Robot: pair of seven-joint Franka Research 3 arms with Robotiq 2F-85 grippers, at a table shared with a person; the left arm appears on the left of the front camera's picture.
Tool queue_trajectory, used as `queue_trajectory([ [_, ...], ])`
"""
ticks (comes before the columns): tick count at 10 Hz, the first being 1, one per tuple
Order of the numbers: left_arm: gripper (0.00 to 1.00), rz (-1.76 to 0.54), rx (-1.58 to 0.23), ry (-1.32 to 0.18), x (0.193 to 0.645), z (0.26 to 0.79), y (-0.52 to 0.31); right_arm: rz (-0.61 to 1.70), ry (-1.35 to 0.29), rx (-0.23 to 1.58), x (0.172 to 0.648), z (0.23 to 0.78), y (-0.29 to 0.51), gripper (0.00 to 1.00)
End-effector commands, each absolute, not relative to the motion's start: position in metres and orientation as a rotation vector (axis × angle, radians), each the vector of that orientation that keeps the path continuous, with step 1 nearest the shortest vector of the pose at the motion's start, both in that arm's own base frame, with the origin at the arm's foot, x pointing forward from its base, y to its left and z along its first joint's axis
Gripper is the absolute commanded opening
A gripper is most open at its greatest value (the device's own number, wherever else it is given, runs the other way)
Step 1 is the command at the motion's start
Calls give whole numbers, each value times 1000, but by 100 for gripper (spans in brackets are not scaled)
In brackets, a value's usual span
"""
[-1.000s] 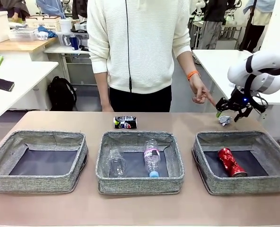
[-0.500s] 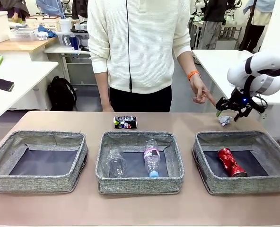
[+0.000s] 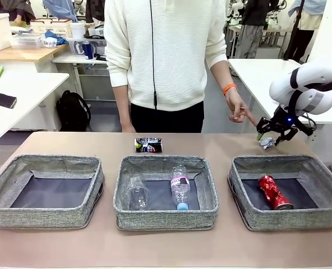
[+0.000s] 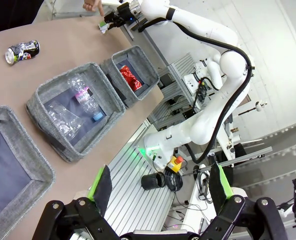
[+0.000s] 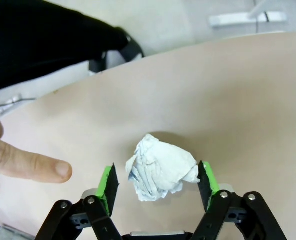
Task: Sort the waste into the appropriate baskets.
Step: Pick up the waste item pointed out by the person.
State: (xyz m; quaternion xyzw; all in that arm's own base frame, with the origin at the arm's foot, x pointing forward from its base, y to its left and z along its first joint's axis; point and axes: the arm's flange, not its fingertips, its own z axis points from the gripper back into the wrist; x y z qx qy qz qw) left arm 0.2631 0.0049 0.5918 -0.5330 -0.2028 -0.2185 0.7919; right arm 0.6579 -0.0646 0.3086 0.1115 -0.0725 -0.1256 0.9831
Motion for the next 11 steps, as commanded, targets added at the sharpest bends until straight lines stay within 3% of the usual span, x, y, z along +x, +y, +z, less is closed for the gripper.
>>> queue_trajectory([
  [1,100,-491,-1158,-452,263,592,2,-275,-149,236,665,307,-66,54],
  [2,100,-491,-1158,-452,263,592,2,-270,-146,237,665,307,-65,32],
  [3,100,-491,-1158,-452,263,592,2,-268,-146,237,665,307,-65,20],
  [4,100,-491,-1158,-452,263,592,2,-268,-145,239,665,307,-66,0],
  [6,100,-491,-1158,-452,263,592,2,-269,-141,239,665,306,-66,0],
  [7,100,-491,-1158,-452,263,592,2,-270,-141,238,665,306,-66,8],
  [8,100,-491,-1158,-452,263,592,2,-271,-140,237,665,306,-66,0],
  [11,100,-491,-1158,-452,263,592,2,-286,-135,257,659,308,-69,0],
])
